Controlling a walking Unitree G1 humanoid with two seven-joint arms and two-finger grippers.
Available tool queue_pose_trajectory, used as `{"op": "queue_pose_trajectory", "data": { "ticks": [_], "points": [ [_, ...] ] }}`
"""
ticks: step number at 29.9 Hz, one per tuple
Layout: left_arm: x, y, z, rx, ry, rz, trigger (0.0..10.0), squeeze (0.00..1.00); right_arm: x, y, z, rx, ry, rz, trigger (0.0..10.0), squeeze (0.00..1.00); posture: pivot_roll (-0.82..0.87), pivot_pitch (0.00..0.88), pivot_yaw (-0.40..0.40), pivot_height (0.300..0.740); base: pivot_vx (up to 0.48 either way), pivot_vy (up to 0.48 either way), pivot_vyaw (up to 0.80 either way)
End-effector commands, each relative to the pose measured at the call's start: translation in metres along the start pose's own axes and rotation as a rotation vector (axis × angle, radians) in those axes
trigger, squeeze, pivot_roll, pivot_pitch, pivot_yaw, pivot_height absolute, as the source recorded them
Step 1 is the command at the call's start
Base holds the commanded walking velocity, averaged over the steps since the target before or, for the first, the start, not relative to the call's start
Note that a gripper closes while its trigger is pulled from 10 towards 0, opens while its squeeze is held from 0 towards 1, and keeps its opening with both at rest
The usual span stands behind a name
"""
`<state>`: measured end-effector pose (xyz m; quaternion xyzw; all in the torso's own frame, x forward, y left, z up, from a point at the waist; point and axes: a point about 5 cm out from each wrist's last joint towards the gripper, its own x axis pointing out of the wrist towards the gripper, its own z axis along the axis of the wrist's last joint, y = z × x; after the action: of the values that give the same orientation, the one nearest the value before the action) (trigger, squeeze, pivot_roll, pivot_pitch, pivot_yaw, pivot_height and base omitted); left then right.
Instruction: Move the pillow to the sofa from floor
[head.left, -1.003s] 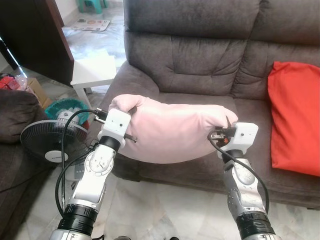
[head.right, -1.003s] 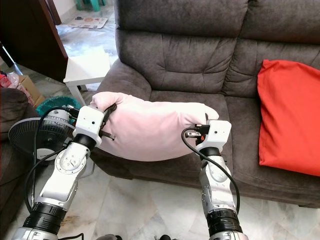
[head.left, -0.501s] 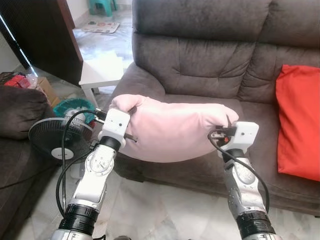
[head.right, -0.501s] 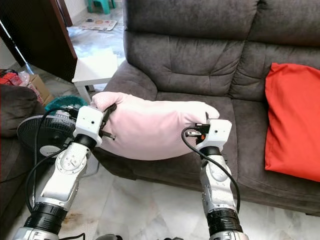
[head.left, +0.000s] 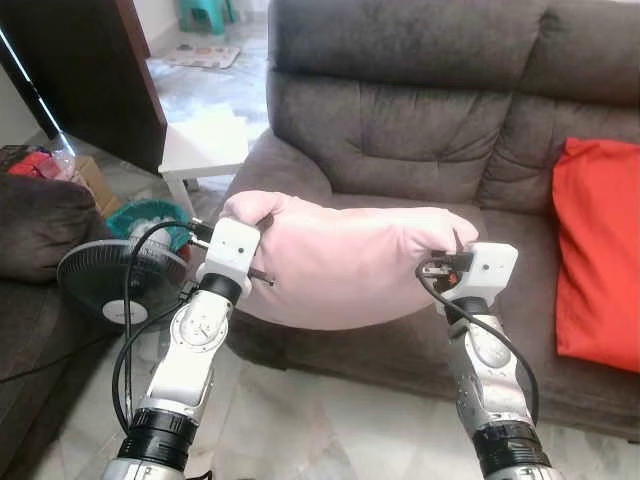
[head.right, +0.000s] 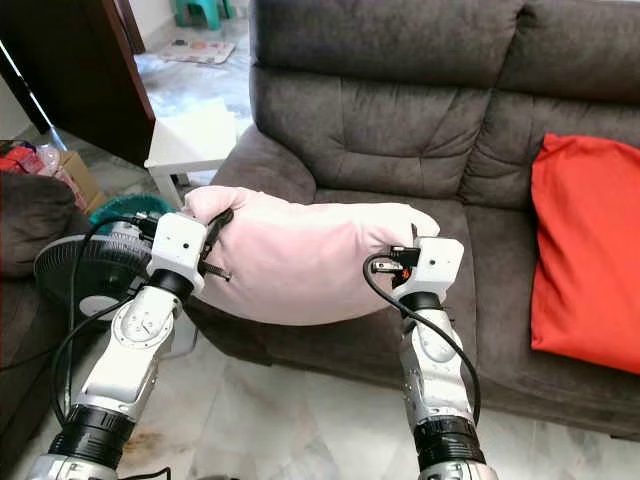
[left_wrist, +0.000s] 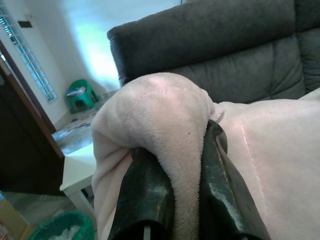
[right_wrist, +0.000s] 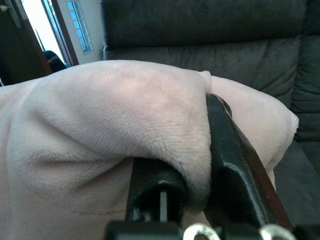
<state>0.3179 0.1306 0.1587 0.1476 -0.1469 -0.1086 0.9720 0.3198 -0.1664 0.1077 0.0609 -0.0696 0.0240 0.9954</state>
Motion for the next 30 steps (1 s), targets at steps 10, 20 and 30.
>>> {"op": "queue_pose_trajectory", "data": {
  "ticks": [10,20,30],
  "points": [
    [0.0074,0.0012,0.0162,0.009,-0.082,-0.001,10.0,0.00,0.0086,0.0089,0.0158,0.013,-0.065,0.033,10.0,0.00,0.15,0.070,-0.028,0.740,0.273,0.000,-0.27],
    [0.0075,0.0040,0.0183,0.013,-0.089,0.010,10.0,0.00,0.0083,0.0099,0.0169,0.010,-0.076,0.036,10.0,0.00,0.16,0.077,-0.032,0.740,0.273,0.000,-0.31],
    [0.0101,0.0074,0.0234,0.016,-0.107,0.024,10.0,0.00,0.0087,0.0155,0.0208,-0.035,-0.089,0.089,10.0,0.00,0.15,0.077,-0.033,0.740,0.273,0.000,0.00]
  ]
}}
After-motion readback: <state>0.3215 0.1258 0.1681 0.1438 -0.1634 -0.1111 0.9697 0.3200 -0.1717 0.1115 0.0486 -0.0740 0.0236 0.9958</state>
